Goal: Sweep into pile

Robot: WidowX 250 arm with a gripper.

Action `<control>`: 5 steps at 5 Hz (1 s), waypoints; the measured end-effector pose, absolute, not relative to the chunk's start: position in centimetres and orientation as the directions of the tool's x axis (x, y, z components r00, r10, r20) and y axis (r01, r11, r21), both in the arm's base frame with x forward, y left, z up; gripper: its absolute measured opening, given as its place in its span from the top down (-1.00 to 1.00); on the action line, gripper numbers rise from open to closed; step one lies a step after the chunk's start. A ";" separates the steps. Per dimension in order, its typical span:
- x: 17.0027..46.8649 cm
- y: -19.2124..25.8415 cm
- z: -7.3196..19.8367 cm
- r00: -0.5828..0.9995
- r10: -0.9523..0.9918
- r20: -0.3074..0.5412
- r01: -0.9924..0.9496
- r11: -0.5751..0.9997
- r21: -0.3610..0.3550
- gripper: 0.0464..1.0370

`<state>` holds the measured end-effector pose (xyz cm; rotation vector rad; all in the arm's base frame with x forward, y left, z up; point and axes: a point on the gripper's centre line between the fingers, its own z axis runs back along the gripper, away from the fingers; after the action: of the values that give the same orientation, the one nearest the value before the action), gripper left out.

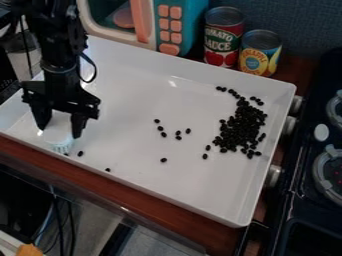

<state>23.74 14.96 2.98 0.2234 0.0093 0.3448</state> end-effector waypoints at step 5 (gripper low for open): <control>25.3 7.6 1.9 0.935 0.355 -0.003 -0.352 0.929 0.114 -0.39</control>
<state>25.25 7.58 1.92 0.1124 0.0235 0.3621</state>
